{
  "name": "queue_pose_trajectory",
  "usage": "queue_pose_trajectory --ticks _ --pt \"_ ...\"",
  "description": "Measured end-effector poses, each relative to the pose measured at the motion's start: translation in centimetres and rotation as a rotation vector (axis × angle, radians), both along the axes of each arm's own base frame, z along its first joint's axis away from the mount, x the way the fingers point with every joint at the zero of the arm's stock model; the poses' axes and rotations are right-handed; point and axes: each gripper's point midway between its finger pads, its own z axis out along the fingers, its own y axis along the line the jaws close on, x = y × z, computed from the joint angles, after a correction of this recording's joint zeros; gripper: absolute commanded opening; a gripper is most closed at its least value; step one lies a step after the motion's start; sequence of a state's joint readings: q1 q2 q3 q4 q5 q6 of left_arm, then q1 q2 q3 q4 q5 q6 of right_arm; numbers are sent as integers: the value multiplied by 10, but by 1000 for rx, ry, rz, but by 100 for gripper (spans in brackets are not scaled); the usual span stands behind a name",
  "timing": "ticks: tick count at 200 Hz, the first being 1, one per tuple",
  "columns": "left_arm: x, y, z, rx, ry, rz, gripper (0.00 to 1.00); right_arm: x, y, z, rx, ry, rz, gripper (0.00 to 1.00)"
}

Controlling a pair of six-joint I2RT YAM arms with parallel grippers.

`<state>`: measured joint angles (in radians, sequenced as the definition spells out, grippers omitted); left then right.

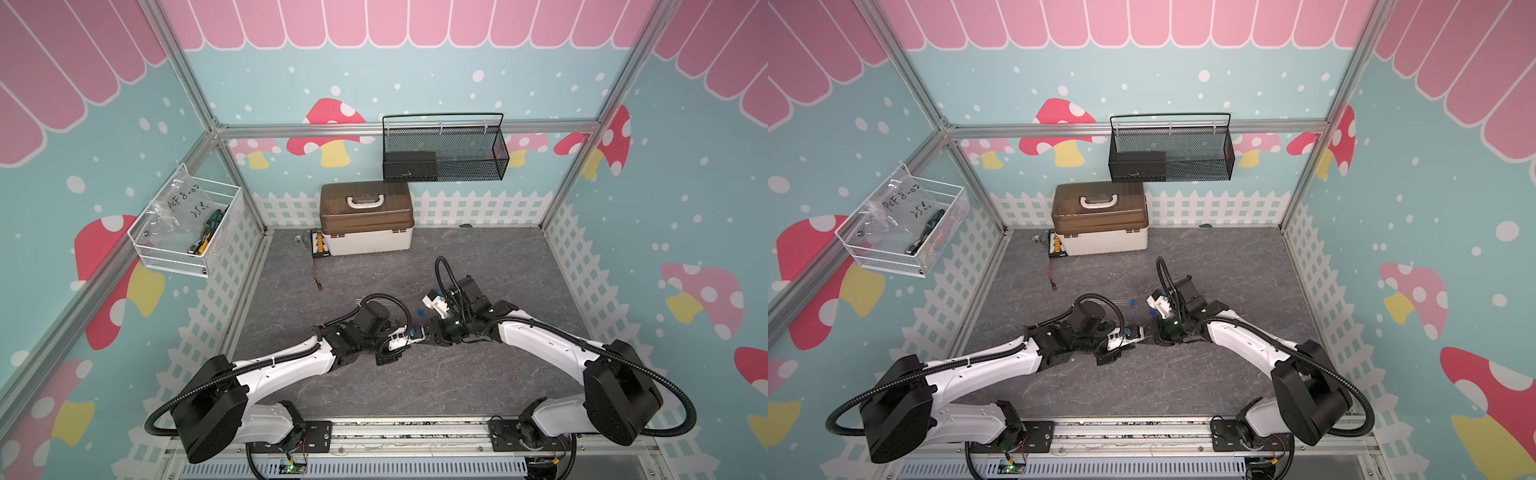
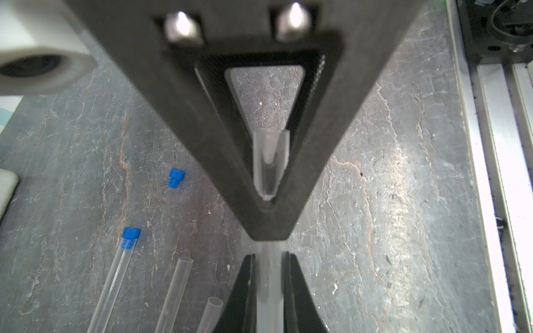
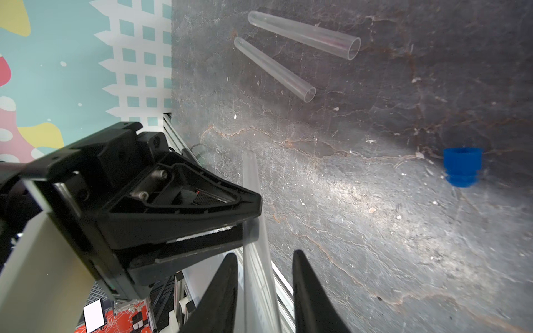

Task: Insert stoppers into test tubes
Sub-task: Pick up the test tube at the center of the board.

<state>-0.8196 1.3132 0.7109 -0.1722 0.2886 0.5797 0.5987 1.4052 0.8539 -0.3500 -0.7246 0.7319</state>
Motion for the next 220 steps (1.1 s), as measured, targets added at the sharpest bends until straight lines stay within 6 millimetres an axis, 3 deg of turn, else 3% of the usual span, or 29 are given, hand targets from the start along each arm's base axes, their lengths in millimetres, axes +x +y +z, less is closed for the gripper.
queue_pose_trajectory --ticks 160,220 --pt "1 -1 4 -11 -12 1 16 -2 5 5 31 2 12 16" --pt "6 7 8 -25 -32 28 28 -2 6 11 53 -4 5 15"
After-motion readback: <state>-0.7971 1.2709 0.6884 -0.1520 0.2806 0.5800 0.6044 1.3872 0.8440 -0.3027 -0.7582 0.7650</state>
